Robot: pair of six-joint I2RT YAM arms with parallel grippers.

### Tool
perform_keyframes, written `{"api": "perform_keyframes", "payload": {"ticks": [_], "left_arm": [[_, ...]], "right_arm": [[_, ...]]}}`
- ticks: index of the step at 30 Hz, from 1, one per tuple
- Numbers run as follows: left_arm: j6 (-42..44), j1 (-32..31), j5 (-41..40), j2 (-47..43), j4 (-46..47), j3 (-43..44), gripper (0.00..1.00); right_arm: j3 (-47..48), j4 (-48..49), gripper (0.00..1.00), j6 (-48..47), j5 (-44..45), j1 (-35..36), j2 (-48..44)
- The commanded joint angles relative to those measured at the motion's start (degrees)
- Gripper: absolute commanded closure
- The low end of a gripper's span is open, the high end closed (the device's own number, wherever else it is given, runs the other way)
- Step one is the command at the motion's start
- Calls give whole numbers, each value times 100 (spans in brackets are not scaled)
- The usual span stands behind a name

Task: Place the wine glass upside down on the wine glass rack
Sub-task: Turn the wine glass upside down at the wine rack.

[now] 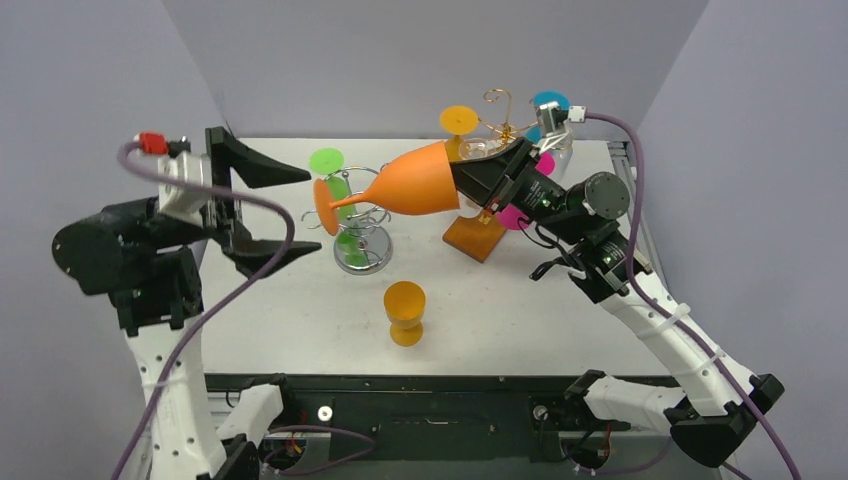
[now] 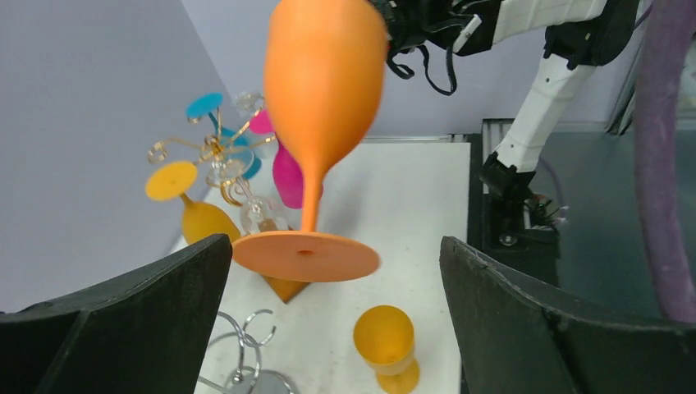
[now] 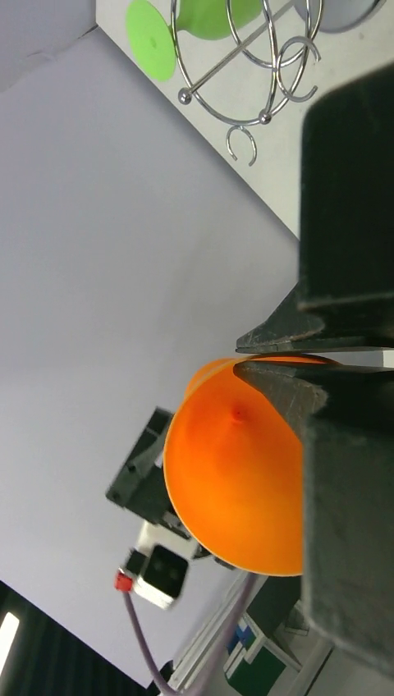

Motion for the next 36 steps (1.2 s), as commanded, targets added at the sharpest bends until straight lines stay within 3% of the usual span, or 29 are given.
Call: {"api": "perform_keyframes", "payload": {"ticks": [1,7,9,11,15,19,25,33,36], "left_arm": [[1130,-21,-355,-326,-706,141,4],[-1590,9,-1064,30,399,-337,4],[-1989,-8,-1233,4,758,-619,4],[-1824,-150,-1474,-35,336,-696,4],[-763,-745,-2113,80,-1380,-309,4],[-479,-1287,-2384,236,-1741,50,4],[-161,-1348,-2194,139,-1928,73,4],[1298,-1295,-2733,157,-3562,425,4],[1419,-1299,-2839,191,-3702,444,4]], "right_arm": [[251,-138,100,-423,79,-201,-466],[151,-656,100,-1403,1241,-210,-1100],[160,-653,100,-1588,1572,-94,-1161],[239,-713,100,-1877,1939,137,-1169],[620,-1104,100,-2697,2886,938,-961],[782,-1391,100,-3341,3881,1624,-816],[825,-1461,100,-3717,4453,1860,-675],[890,-1648,100,-4037,4836,2029,-617],[904,-1620,100,-4066,4847,2052,-634]]}}
